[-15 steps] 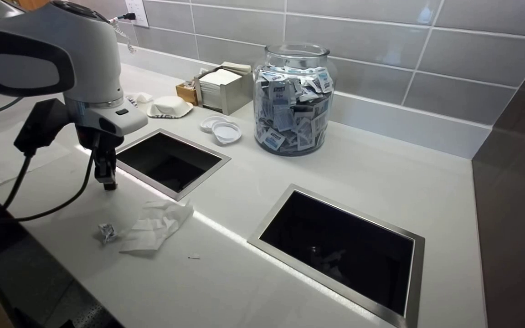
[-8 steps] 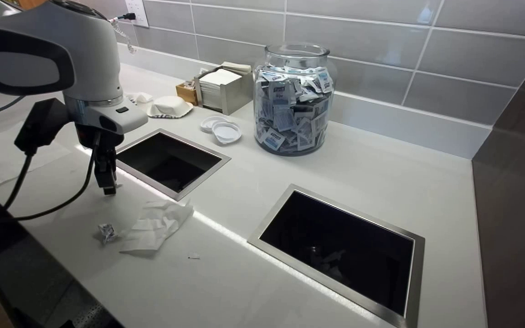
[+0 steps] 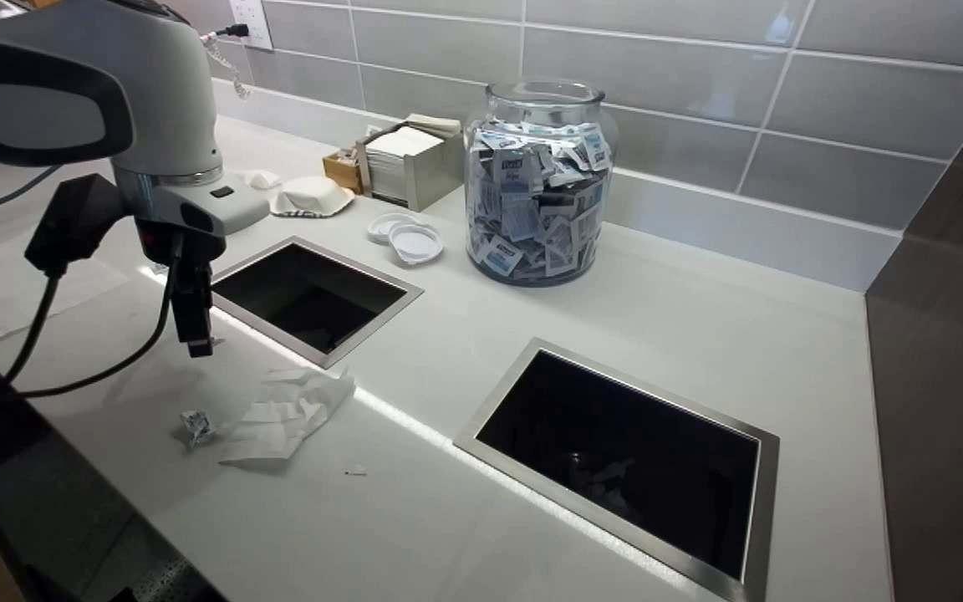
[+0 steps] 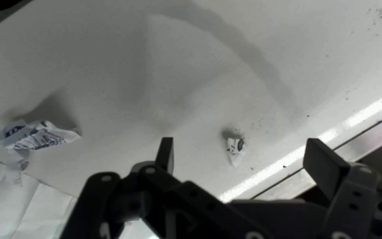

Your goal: Put one piece of paper in the left bin

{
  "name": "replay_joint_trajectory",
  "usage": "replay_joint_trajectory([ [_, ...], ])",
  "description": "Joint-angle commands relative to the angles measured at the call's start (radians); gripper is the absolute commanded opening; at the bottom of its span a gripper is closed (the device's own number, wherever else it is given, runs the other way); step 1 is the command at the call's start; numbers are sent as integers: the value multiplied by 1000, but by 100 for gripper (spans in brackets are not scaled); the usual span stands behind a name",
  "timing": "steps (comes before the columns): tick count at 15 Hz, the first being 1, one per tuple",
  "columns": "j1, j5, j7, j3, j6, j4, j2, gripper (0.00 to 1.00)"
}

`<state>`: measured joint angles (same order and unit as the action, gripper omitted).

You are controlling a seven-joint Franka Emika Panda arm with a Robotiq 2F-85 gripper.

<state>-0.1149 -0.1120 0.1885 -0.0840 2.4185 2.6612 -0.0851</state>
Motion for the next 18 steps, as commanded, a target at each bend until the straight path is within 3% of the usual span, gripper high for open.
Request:
replay_joint_trajectory([
  [1, 2, 27, 17, 0, -38, 1, -20, 100],
  [10, -2, 25, 5, -7, -7, 2, 12, 100],
  [12, -4, 32, 12, -7, -3, 2, 14, 86],
  [14, -4, 36, 14, -8, -2, 2, 17, 59],
  [18, -5, 39, 14, -9, -2, 3, 17, 29],
])
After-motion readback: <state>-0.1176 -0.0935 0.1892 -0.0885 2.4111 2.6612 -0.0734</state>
